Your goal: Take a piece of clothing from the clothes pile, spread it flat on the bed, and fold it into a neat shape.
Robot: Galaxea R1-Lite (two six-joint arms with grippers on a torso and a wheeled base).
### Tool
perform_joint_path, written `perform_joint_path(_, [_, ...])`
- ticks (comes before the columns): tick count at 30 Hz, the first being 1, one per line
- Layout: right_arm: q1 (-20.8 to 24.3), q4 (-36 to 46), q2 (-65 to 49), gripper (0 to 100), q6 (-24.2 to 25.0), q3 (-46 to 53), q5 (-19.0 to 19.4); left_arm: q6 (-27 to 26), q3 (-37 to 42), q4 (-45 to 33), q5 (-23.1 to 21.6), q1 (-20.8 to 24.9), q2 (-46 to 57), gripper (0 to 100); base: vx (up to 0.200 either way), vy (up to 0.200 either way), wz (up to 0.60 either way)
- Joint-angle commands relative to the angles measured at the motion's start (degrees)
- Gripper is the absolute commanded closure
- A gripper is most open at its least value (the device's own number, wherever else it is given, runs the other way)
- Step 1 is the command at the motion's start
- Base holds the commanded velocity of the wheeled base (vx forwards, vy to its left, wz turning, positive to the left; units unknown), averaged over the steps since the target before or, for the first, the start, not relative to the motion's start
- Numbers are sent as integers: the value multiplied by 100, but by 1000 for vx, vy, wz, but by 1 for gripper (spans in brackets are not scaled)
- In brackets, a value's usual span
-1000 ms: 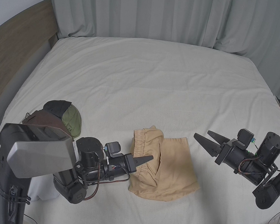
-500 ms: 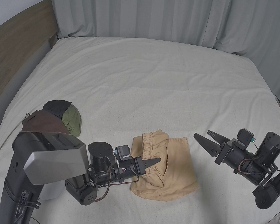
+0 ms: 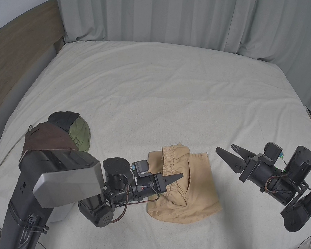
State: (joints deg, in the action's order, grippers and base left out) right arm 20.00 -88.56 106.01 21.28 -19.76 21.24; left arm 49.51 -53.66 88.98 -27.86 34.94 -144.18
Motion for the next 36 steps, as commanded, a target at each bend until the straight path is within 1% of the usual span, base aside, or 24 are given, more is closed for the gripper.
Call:
perform_joint_path(1, [-5, -3, 7, 0, -2, -1, 3, 6, -13, 5, 8, 4, -40, 100, 0, 0, 0])
perform_joint_path(5, [-5, -3, 7, 0, -2, 7, 3, 6, 23, 5, 35, 4, -40, 100, 0, 0, 0])
perform_joint_path(6, [-14, -3, 7, 0, -2, 7, 3, 6, 14, 5, 87, 4, -58, 0, 0, 0, 0])
perform_joint_path(20, [-58, -3, 43, 0, -2, 43, 3, 33, -39, 5, 122, 83, 4, 0, 0, 0, 0])
perform_joint_path(26, [-49, -3, 69, 0, -2, 86, 3, -2, -13, 14, 325, 92, 13, 0, 0, 0, 0])
perform_joint_path(29, [-49, -3, 315, 0, 7, 174, 3, -55, 119, 5, 369, 31, 153, 0, 0, 0, 0])
perform_joint_path(32, [-58, -12, 755, 0, 7, 271, 3, -284, 471, 5, 404, -128, 461, 0, 0, 0, 0])
perform_joint_path(36, [-58, -20, 1361, 0, 16, 271, -5, -864, 972, 5, 360, -391, 944, 0, 0, 0, 0])
